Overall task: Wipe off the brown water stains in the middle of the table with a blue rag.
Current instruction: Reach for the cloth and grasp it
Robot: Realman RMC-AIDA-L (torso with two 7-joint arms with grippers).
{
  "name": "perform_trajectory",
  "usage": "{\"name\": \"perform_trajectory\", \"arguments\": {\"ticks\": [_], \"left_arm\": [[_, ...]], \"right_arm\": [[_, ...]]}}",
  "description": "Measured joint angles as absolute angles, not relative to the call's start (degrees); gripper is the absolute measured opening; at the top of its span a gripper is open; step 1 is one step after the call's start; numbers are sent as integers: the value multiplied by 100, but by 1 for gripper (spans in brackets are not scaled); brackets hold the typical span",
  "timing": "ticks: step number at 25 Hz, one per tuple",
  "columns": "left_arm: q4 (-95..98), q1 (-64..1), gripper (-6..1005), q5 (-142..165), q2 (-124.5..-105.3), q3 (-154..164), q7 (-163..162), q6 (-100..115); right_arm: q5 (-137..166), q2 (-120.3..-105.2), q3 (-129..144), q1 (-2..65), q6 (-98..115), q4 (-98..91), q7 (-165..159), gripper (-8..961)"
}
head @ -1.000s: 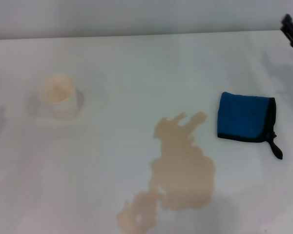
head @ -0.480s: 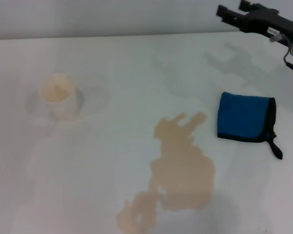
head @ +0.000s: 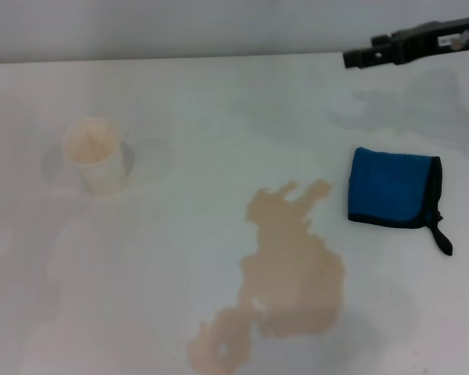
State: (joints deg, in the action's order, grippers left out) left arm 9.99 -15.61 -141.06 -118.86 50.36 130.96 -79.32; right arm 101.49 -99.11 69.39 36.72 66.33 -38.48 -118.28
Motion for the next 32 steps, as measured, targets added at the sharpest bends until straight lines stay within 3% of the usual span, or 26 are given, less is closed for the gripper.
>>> {"name": "perform_trajectory", "arguments": {"ticks": [7,11,13,20,23,26,32], "left_arm": [[945,-1575,887,-14107,-11909,5035,13096,-7809],[936,-1594,887,-14107,-11903,5038,13091,-7698],[936,-1627,887,-14107,-11896,5039,13079,-7630],[931,-1858,887,-14121,-11903,5035,13064,-7381],[931,-2019,888,-14124,-11901,5039,13064,-7278],[935,-2084,888,-14124,-11897,5039,13064,-7224],[981,-2106,888,-14124,-11891,5036,13086,-7103]], "right_arm": [[12182,-9860,6161,4105,8212,-4386,-12360,854],[13218,-9979,6178,4332,8664,-4773,-12805,854],[13685,-10150,6181,4442,8818,-4899,-12874,854],[15914,-11110,6192,4698,8882,-5254,-12956,853],[16525,-11412,6213,4764,8778,-5240,-12958,853],[16689,-11525,6416,4793,8597,-5187,-13007,852],[16685,-11536,6682,4849,8295,-4999,-13181,852]]}}
